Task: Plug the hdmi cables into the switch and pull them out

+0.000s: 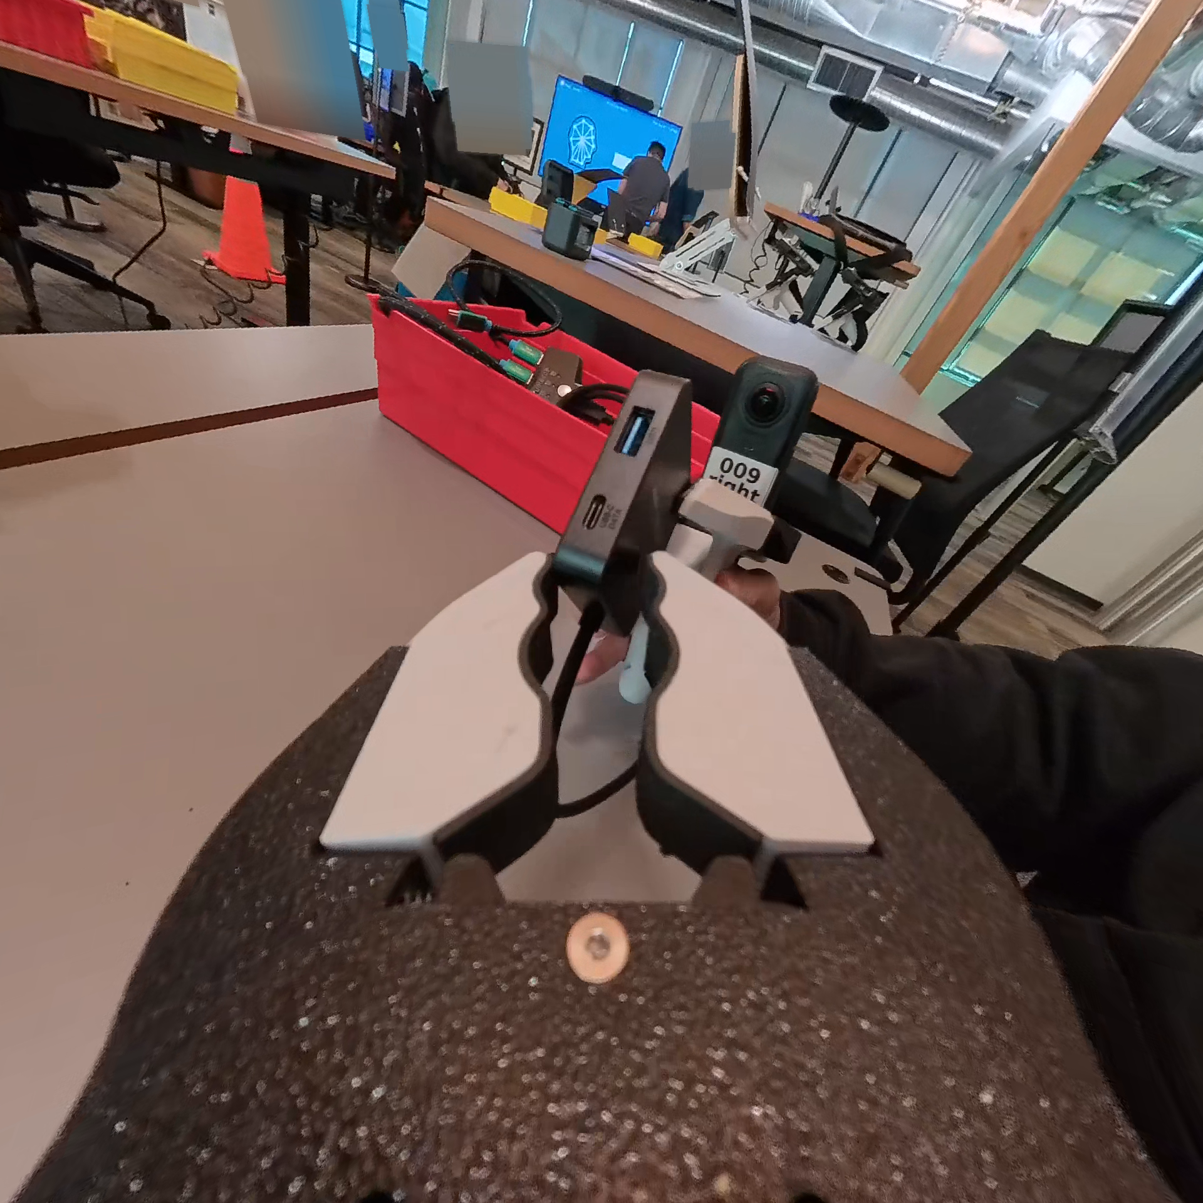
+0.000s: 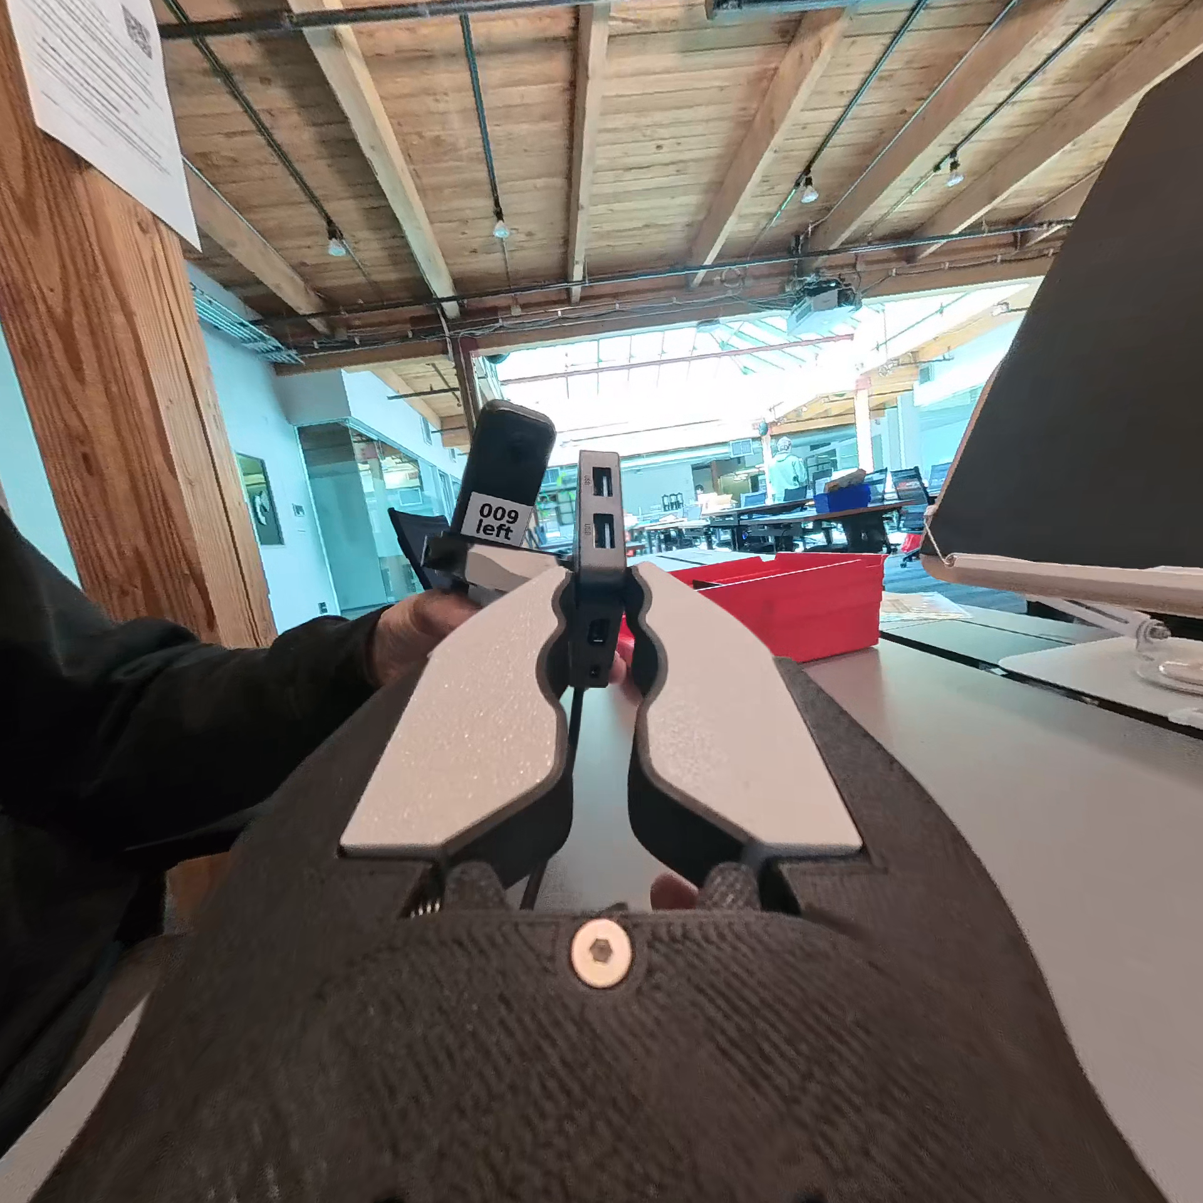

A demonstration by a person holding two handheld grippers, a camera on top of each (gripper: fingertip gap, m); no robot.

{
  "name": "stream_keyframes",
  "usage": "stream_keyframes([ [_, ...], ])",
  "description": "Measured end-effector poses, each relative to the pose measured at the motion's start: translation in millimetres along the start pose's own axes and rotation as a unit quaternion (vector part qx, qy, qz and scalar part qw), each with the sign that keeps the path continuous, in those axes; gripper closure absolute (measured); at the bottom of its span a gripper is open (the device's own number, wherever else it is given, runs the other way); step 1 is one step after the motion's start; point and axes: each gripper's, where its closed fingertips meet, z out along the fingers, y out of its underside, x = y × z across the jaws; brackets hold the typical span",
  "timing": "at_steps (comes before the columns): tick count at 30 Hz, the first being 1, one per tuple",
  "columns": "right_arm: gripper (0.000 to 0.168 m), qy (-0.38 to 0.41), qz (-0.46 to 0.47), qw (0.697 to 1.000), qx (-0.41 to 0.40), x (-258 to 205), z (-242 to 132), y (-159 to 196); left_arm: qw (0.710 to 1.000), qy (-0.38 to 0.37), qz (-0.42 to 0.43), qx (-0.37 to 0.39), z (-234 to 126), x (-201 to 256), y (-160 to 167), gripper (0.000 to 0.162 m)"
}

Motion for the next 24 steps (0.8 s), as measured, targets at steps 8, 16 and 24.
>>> stream_keyframes([
  [8, 0.146, 0.052, -0.088, 0.995, 0.003, 8.6, -3.2, -2.5, 0.995, 0.033, -0.09, 0.021, 0.6, 2.5, -4.4, 0.148],
  [16, 0.096, 0.14, -0.337, 0.928, -0.074, 12.5, 4.9, 10.1, 0.877, 0.154, -0.434, 0.138, -1.6, 2.9, -22.8, 0.148],
  [24, 0.1, 0.132, -0.366, 0.919, -0.059, 4.3, 8.0, 5.5, 0.855, 0.168, -0.477, 0.111, 9.8, 6.9, -3.5, 0.149],
])
